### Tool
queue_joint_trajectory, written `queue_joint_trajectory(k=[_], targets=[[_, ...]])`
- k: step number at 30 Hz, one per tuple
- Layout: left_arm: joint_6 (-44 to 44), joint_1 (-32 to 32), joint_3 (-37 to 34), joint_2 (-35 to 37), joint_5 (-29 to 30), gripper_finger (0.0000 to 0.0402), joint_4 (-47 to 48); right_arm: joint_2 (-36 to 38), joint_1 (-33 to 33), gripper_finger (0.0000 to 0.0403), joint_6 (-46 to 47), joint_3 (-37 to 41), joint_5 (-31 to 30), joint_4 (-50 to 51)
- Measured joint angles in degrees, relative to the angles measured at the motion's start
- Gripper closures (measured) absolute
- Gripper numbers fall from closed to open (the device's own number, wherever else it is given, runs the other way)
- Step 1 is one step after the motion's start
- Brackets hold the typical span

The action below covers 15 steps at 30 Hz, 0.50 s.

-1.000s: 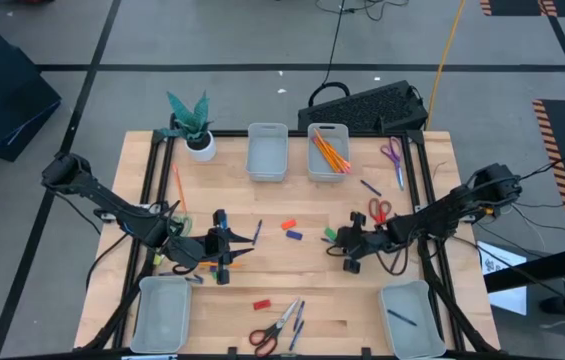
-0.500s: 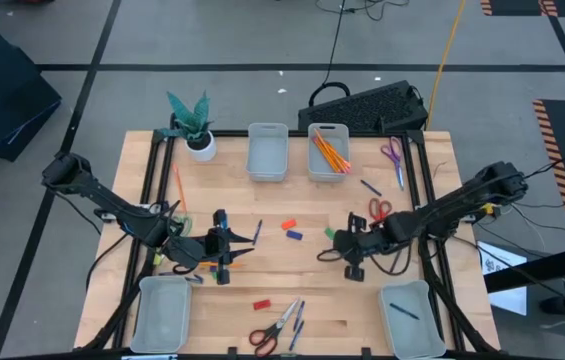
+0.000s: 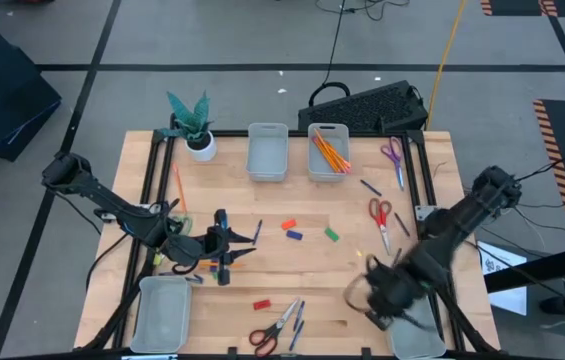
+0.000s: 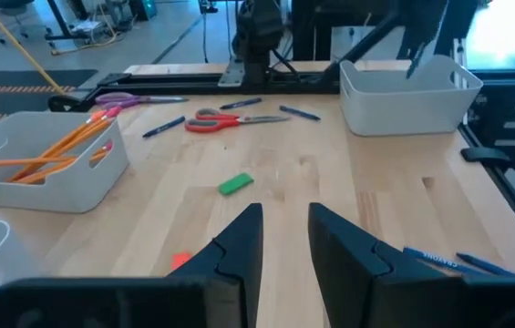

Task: Sort crayons/erasers/pens/pencils in bins
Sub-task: Put the blue crayon into the bottom right bin

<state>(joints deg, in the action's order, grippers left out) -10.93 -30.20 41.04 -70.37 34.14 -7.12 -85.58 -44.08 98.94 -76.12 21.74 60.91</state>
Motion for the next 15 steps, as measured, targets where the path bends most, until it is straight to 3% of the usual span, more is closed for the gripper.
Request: queue_joint_trajectory(k=[7,15], targets=[[3.19,0.02,0.0,0.0,-1.55,0.0307,0.64,0.1,-10.64,0.0383,22.87,4.77,-3.5,-0.79],[5.31,0.17,0.0,0.0,-1.3,0.0307,-1.09,0.02,-10.7,0.0358,20.56,19.4,-3.48,-11.15]])
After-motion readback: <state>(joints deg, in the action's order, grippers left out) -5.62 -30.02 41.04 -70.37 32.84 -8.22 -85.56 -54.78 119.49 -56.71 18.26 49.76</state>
